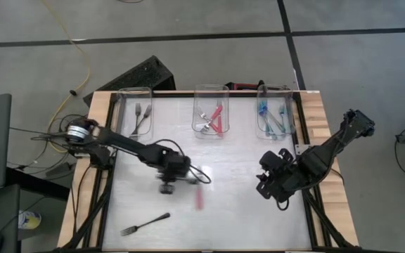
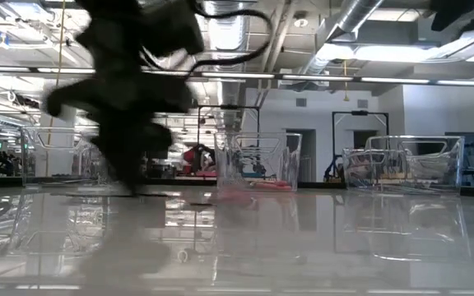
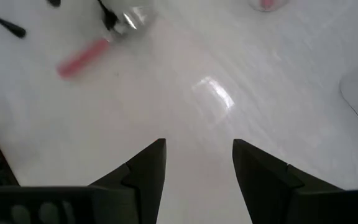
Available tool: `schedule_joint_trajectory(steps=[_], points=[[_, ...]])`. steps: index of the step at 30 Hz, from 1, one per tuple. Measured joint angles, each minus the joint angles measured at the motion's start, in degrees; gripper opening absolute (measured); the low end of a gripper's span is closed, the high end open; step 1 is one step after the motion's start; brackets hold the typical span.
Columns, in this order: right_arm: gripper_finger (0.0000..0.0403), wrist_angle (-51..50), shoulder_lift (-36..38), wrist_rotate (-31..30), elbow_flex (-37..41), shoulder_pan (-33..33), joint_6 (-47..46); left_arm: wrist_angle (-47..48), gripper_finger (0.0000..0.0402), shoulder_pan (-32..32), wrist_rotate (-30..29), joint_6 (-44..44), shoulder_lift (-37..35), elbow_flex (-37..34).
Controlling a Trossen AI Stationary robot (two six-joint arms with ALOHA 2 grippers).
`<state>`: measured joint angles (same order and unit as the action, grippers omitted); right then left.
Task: Sort silverware by color (type)
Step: Put the top black fork into the left transparent bin
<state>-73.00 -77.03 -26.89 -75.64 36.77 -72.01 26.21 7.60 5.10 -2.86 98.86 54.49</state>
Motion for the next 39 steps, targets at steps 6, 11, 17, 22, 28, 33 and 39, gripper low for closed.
schedule_joint_trajectory(steps=[6, 11, 17, 22, 28, 33, 39], points=[[0.0207, 0.1, 0.0, -3.2, 0.0, -0.7, 0.3, 24.6, 0.0001, -0.1, -1.5, -3.6, -11.2, 3.7], [0.0207, 0.3, 0.0, -5.0, 0.0, -2.8, 1.8, 34.5, 0.0001, -0.1, -2.6, -9.6, -17.4, 5.4], [0.0207, 3.5, 0.0, -5.1, 0.0, -6.2, 7.5, 42.2, 0.0, -0.1, -6.2, -13.9, -19.9, 6.7], [0.0207, 7.2, 0.0, -4.9, 0.0, -9.0, 12.7, 43.4, 0.0, 1.3, -10.4, -12.1, -19.8, 8.1], [0.0207, 9.6, 0.0, -4.7, 0.0, -11.0, 15.7, 44.9, 0.0, 1.5, -15.8, -11.9, -19.9, 11.2], [0.0207, 9.8, -0.1, -4.4, 0.0, -11.8, 16.6, 49.5, 0.0, 1.5, -23.1, -10.2, -19.9, 15.7], [0.0207, 11.3, -0.1, -4.1, 0.0, -12.6, 17.0, 54.0, 0.0, -2.2, -33.8, -19.6, -19.9, 18.5]])
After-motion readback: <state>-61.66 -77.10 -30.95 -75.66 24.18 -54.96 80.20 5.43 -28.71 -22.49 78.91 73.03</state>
